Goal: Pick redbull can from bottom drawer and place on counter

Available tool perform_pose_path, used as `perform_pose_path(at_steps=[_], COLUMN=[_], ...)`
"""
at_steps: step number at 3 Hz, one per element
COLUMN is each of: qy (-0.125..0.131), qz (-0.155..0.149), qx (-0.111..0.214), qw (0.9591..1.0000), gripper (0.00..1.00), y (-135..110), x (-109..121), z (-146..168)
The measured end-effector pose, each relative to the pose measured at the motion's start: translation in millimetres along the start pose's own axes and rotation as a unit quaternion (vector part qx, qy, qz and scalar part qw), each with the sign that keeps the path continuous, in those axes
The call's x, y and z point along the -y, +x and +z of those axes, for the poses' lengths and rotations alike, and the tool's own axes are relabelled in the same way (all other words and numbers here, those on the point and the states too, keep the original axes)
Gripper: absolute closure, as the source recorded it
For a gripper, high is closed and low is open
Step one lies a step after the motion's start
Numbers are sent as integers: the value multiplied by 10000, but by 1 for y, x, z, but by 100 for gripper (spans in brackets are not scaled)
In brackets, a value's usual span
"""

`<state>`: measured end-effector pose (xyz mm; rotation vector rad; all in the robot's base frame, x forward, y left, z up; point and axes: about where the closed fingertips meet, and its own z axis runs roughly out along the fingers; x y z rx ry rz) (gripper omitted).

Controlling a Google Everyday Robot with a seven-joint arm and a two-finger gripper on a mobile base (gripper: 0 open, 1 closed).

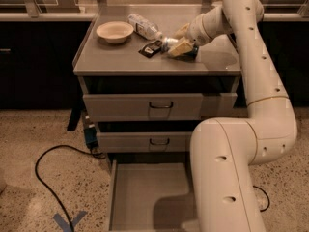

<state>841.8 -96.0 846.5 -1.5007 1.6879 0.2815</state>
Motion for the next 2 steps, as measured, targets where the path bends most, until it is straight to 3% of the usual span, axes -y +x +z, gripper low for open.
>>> perform_pose_path(at_steps=[1,2], qy=[0,0], qz=[0,0], qx=[0,0], qw=[10000,10000], gripper=[0,0], y=[0,0], x=[0,0], z=[0,0])
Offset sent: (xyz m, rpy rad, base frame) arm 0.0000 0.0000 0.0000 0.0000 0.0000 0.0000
